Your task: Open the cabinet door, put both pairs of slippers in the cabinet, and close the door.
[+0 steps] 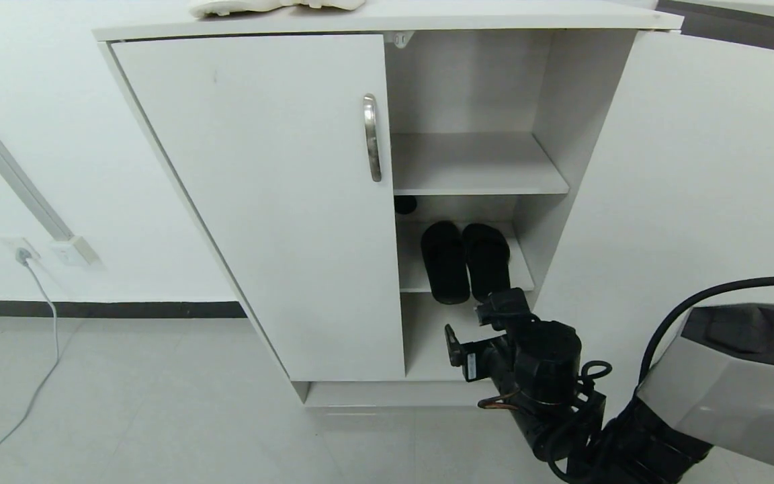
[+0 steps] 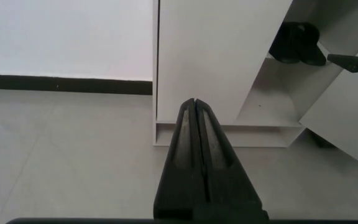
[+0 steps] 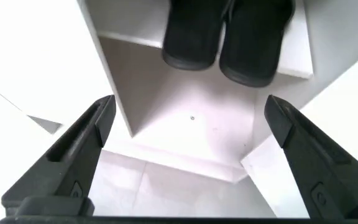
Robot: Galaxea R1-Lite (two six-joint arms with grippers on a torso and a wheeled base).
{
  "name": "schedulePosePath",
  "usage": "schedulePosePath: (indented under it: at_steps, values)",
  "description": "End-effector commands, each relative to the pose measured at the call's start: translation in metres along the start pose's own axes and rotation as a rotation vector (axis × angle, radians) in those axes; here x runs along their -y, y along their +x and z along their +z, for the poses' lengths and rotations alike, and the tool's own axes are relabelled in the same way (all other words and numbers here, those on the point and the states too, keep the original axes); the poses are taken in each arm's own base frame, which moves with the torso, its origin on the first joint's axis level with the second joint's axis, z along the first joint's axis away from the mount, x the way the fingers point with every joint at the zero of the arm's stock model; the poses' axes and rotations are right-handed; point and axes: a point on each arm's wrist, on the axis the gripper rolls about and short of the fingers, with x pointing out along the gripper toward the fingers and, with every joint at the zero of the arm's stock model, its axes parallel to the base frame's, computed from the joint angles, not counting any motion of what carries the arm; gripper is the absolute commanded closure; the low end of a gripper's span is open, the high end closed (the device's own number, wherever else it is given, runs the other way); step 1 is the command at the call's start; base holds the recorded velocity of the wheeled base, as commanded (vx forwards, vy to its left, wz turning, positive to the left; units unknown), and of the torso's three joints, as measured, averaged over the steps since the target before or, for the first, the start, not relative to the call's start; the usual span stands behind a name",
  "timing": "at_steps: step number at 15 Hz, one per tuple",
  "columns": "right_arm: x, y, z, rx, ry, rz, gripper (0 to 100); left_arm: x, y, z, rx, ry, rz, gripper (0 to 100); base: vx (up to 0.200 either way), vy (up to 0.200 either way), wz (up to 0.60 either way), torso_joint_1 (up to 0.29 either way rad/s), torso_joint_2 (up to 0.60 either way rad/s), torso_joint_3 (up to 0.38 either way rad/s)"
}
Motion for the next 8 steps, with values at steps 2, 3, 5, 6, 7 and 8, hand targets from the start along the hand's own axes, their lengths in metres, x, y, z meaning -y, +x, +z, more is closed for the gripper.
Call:
schedulePosePath:
  at_steps: [2,3,5,6,7,8]
  values:
    - [0.0002,0.0001,-0.0023,-0.004,-0.002,0.0,0,0.0,0.0,-0.0001,0.0,0.0,0.0,100,0.0,0.0,0.0,0.0,0.0,0.0]
    - [-0.0002,0.0007,-0.0039,-0.004,-0.004,0.0,0,0.0,0.0001,0.0,-0.002,0.0,0.0,100,0.0,0.0,0.0,0.0,0.0,0.0]
    - [-0.0005,0.0012,-0.0061,-0.009,-0.006,0.0,0,0.0,0.0001,0.0,-0.002,-0.001,0.001,100,0.0,0.0,0.0,0.0,0.0,0.0]
    - [-0.0007,0.0016,-0.0077,-0.013,-0.008,0.0,0,0.0,0.0001,0.0,-0.002,0.0,0.0,100,0.0,0.0,0.0,0.0,0.0,0.0]
    - [-0.0008,0.0017,-0.0083,-0.015,-0.009,0.0,0,0.0,0.0,-0.0001,0.0,0.0,-0.002,100,0.0,0.0,0.0,0.0,0.0,0.0]
    - [-0.0006,0.0025,-0.0088,-0.013,-0.008,-0.002,0,0.0,0.0001,0.0,-0.002,-0.001,0.0,100,0.0,0.0,0.0,0.0,0.0,0.0]
